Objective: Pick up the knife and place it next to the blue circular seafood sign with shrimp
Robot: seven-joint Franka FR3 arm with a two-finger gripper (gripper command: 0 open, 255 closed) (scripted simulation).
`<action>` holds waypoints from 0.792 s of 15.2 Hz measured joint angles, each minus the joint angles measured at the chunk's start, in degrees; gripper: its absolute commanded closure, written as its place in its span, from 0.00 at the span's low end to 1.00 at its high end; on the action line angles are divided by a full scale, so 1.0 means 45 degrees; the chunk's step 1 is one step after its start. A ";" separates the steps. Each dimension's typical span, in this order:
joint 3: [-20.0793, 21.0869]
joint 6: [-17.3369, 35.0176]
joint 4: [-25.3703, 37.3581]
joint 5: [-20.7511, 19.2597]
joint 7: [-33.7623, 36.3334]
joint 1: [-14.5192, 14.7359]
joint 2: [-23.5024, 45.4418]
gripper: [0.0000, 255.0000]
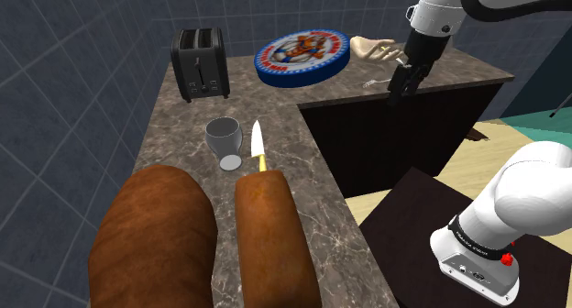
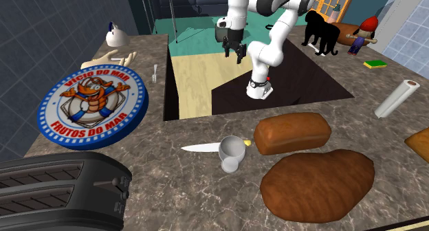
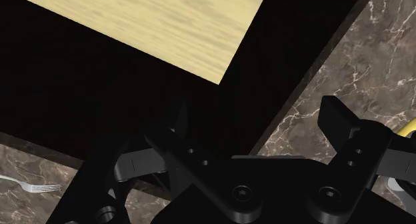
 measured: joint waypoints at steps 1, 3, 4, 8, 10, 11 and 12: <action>0.0000 0.0000 0.0000 0.0000 0.0000 0.0000 0.0000 0.00; 0.0319 0.0457 -0.0155 0.0207 0.0417 0.0059 0.0227 0.00; 0.0554 0.0774 -0.0235 0.0354 0.0725 0.0102 0.0403 0.00; 0.1475 0.2215 -0.0405 0.0832 0.1954 0.0198 0.1392 0.00; 0.2037 0.2965 -0.0309 0.1048 0.2685 0.0243 0.2082 0.00; 0.2336 0.3396 -0.0217 0.1129 0.3065 0.0249 0.2526 0.00; 0.2525 0.3717 -0.0212 0.1170 0.3347 0.0234 0.2779 0.00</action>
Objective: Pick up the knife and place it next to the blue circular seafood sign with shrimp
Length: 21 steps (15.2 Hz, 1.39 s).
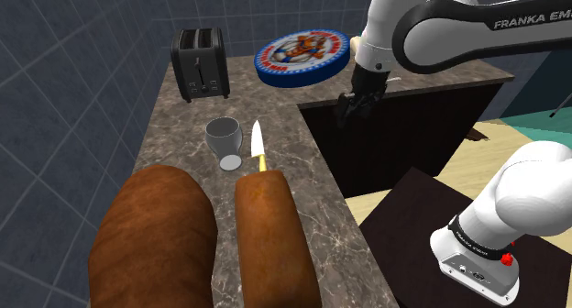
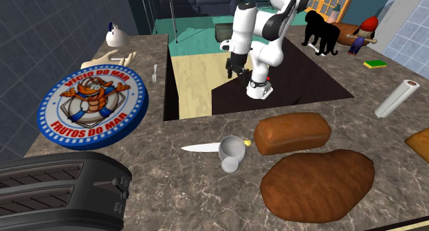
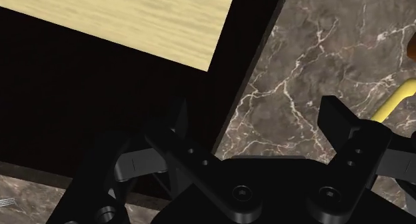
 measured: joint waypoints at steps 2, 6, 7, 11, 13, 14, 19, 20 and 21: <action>0.0489 0.0717 0.0168 0.0045 0.0676 -0.0040 0.0732 0.00; 0.1478 0.2023 0.0839 -0.0156 0.2165 -0.0221 0.2428 0.00; 0.1722 0.2360 0.1055 -0.0294 0.2561 -0.0297 0.2922 0.00; 0.2697 0.3458 0.2158 -0.1196 0.4423 -0.0557 0.4972 0.00; 0.3007 0.3869 0.2879 -0.1909 0.5333 -0.0705 0.6105 0.00; 0.3125 0.4097 0.3042 -0.2218 0.5782 -0.0712 0.6506 0.00; 0.3440 0.4469 0.5129 -0.4392 0.8438 -0.0337 0.9232 0.00; 0.3388 0.4436 0.5662 -0.4815 0.8896 -0.0183 0.9797 0.00; 0.3324 0.4441 0.6000 -0.5098 0.9177 -0.0073 1.0183 0.00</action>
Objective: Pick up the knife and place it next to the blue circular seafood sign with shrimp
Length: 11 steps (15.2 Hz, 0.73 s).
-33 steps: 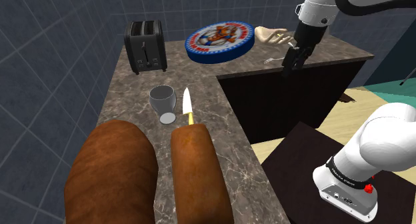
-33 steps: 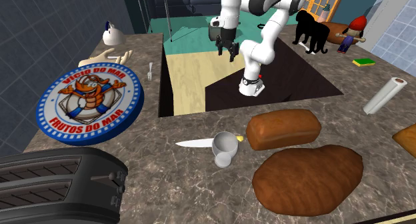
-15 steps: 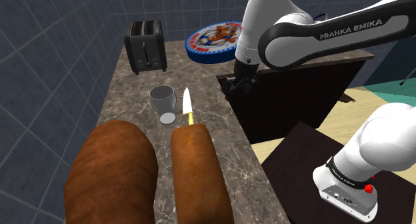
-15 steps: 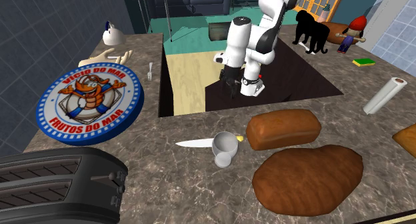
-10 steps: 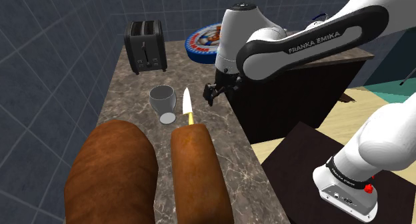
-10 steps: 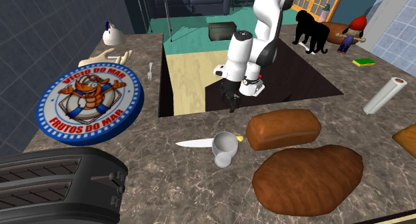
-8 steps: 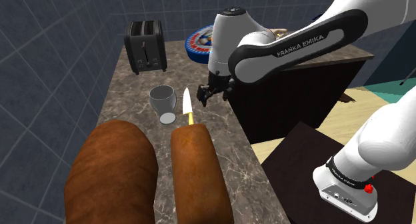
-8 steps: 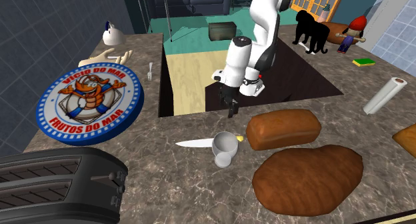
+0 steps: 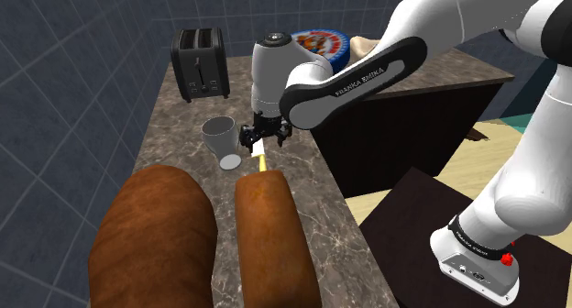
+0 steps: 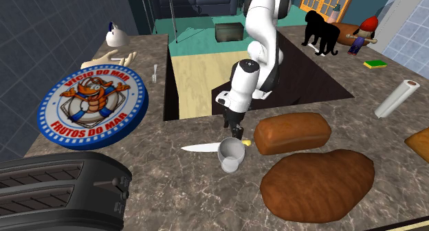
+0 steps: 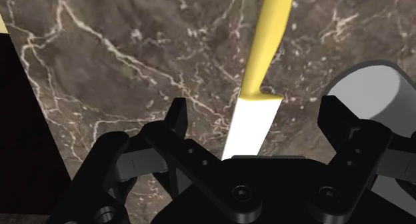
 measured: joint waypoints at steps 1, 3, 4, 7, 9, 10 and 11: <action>-0.0046 0.0092 0.0111 -0.0192 0.0204 0.0085 0.0234 0.00; -0.0148 0.0317 0.0233 -0.0497 0.0443 0.0191 0.0639 0.00; -0.0200 0.0462 0.0220 -0.0618 0.0519 0.0217 0.0793 0.00; -0.0323 0.0845 0.0140 -0.0927 0.0759 0.0318 0.1153 0.00; -0.0376 0.0956 0.0152 -0.1033 0.0817 0.0346 0.1297 0.00; -0.0387 0.0974 0.0166 -0.1057 0.0832 0.0356 0.1332 0.00; -0.0391 0.0986 0.0164 -0.1065 0.0836 0.0357 0.1342 0.00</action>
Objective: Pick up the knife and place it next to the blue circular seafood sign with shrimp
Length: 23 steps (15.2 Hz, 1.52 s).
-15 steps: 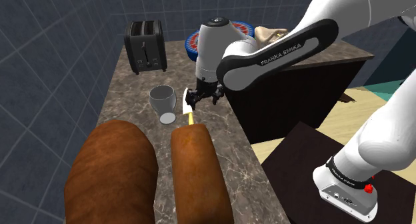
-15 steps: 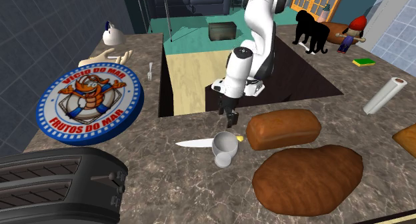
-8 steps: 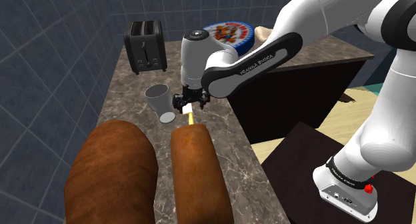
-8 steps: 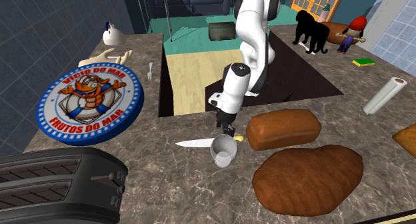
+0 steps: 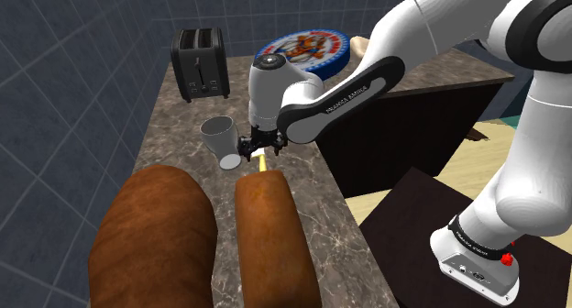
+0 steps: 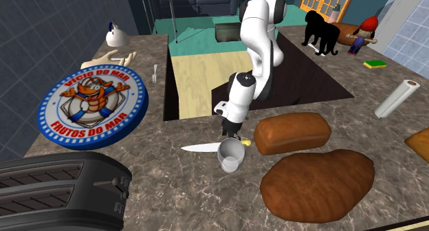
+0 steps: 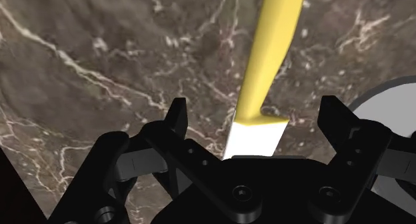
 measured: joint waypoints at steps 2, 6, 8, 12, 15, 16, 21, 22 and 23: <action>-0.0006 0.0009 0.0009 -0.0012 0.0004 0.0003 0.0018 0.00; -0.0008 0.0013 0.0010 -0.0015 0.0006 0.0004 0.0023 1.00; -0.0006 0.0013 0.0012 -0.0016 0.0007 0.0006 0.0019 1.00; -0.0003 0.0013 0.0013 -0.0015 0.0007 0.0009 0.0020 1.00; 0.0011 -0.0055 0.0053 0.0019 -0.0021 0.0000 -0.0006 1.00; 0.0048 -0.0158 0.0075 0.0099 -0.0074 -0.0024 -0.0100 1.00; 0.0211 -0.0798 0.0355 0.0510 -0.0410 -0.0151 -0.0541 1.00; 0.0247 -0.0930 0.0384 0.0610 -0.0482 -0.0182 -0.0663 1.00; 0.0274 -0.1085 0.0499 0.0671 -0.0528 -0.0184 -0.0712 1.00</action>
